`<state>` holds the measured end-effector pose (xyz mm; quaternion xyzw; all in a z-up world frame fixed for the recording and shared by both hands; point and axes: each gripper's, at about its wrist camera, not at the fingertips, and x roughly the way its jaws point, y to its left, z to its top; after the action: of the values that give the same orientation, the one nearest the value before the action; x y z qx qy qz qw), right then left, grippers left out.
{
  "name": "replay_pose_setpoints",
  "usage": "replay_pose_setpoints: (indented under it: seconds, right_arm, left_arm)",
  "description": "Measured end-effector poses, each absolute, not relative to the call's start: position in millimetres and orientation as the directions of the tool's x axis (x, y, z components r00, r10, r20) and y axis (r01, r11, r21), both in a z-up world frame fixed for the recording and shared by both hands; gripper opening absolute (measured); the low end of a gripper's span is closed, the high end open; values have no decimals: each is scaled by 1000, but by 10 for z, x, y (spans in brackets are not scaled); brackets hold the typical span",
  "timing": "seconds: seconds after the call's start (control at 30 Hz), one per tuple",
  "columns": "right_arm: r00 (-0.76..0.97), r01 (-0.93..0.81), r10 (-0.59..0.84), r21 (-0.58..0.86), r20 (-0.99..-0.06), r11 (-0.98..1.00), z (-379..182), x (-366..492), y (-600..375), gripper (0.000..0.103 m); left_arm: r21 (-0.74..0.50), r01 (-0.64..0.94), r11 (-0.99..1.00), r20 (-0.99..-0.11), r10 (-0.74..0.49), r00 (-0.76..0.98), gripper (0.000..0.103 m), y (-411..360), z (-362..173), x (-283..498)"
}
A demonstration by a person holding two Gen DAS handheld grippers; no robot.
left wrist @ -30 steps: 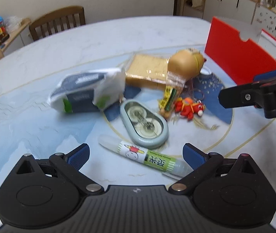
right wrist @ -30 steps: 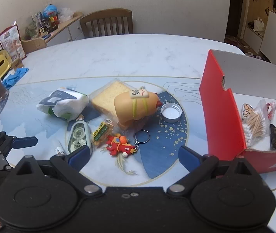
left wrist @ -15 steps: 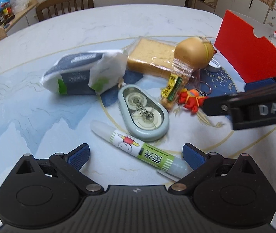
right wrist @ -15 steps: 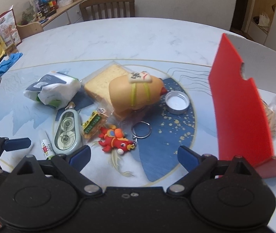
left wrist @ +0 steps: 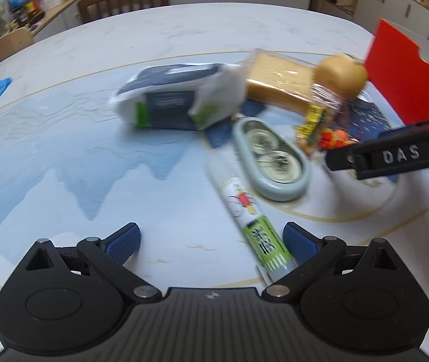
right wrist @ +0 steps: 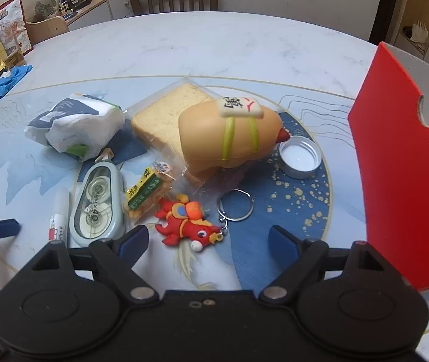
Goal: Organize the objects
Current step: 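Close the left tool on the white glue stick while the right tool grips the red dragon keychain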
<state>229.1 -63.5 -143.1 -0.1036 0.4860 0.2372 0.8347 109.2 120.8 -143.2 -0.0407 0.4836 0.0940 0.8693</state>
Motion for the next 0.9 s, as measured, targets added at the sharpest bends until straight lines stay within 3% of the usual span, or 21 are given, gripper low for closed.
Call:
replay_pose_setpoints:
  seconds: [0.17,0.33,0.4,0.5,0.6,0.9]
  right_arm:
    - [434,-504,287,34,-854,863,-1449,2271,-569,79]
    - [445,-516,286,19,-849,857,-1439,2241,-506,68]
    - [456,-521,276,-3,-846,854,-1436,2212,-491,61]
    - [456,-526,280,-2,-845,850,-1419,2193,-499,49]
    - [446,-525,284,8,-849,851,-1406,2185,-539,49]
    - [415,-501,318,78,-852,862,-1273,1991,-846,49]
  left_arm:
    - [26,-208,978,-839,135,527,88,1285,-1409,1086]
    - [22,-156,988,-833,104,543,56,1220,-1353,1079]
    - [15,-122,992,-834,79,547,52,1171,-1343,1079]
    - [10,-80,997,-834,53,550,35,1117,-1328,1083]
    - [-10,-62,998,-838,25,545,19,1107,-1316,1102]
    - [-107,-81,991,-853,-49,520,17,1271,-1294,1083]
